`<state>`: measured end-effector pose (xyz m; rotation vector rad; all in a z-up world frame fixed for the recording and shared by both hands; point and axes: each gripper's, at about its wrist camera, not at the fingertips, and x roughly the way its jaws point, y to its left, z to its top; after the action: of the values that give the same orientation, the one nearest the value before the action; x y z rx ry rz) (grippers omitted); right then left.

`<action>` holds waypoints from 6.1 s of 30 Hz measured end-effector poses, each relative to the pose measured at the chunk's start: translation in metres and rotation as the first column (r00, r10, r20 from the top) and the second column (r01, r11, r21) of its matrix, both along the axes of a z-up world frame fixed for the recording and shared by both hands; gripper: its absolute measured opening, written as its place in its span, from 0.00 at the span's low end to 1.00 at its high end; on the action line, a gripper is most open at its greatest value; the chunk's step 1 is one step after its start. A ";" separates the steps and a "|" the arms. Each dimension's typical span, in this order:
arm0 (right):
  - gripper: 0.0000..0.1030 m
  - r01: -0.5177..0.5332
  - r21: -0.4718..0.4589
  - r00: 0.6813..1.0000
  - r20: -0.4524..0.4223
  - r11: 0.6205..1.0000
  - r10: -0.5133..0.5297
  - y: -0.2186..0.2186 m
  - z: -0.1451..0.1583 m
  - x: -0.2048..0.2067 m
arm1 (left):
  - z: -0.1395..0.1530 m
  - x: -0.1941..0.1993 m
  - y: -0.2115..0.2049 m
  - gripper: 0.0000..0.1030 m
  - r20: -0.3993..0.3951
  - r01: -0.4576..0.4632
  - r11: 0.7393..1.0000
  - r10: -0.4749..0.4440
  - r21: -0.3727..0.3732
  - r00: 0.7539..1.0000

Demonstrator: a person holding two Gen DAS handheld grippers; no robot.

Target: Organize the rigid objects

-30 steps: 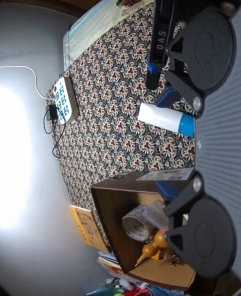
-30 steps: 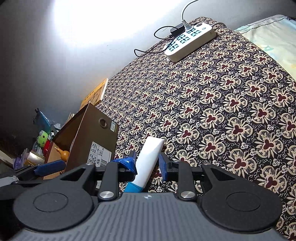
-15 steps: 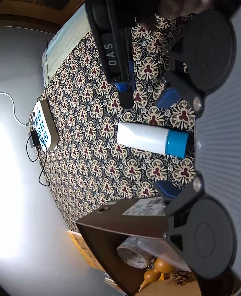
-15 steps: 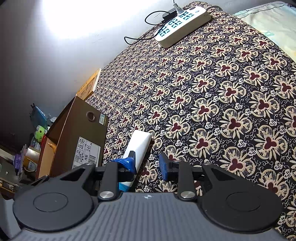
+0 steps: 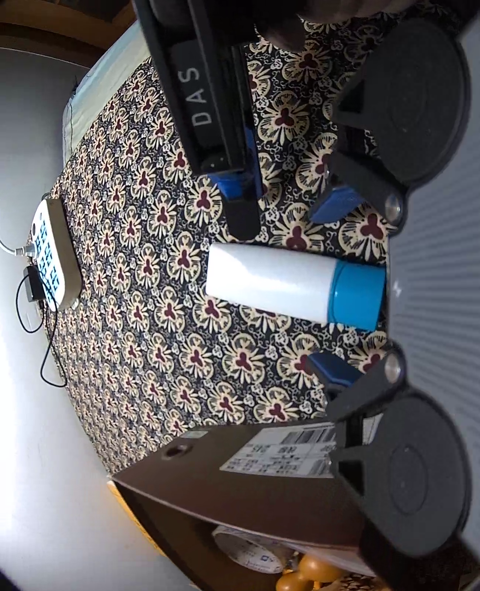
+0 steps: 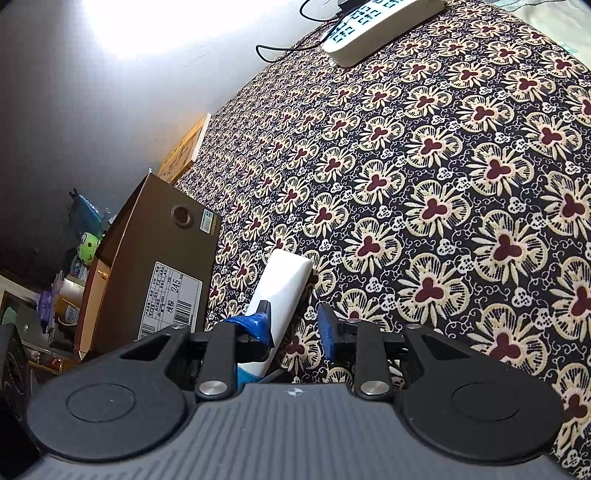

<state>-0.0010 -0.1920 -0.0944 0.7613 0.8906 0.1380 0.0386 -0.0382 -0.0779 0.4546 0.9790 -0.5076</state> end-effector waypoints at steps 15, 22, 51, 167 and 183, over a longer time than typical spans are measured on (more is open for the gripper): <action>0.10 -0.036 0.038 0.999 -0.015 0.999 0.037 0.010 -0.009 0.016 | -0.007 0.011 0.005 0.43 -0.097 -0.010 0.995 0.000 -0.100 0.995; 0.10 -0.035 0.084 0.999 -0.034 0.996 0.038 0.009 -0.014 0.014 | -0.006 0.014 0.011 0.41 -0.129 -0.027 0.989 0.008 -0.149 0.992; 0.13 -0.083 0.121 0.981 0.183 0.989 0.060 0.073 0.066 -0.019 | 0.083 -0.014 0.085 0.39 0.016 0.041 0.938 -0.038 -0.344 0.999; 0.19 0.017 -0.436 0.993 0.115 0.900 0.037 0.149 0.081 -0.017 | 0.099 -0.008 0.143 0.71 0.145 -0.393 0.919 0.387 0.012 0.910; 0.20 -0.013 -0.450 0.999 0.038 0.893 0.034 0.140 0.073 -0.017 | 0.084 -0.009 0.125 0.71 0.068 -0.401 0.915 0.398 0.041 0.915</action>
<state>-0.0179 -0.0519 -0.0213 0.3114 0.8471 -0.0330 0.0298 0.0872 0.0059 0.3023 0.9993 -0.0964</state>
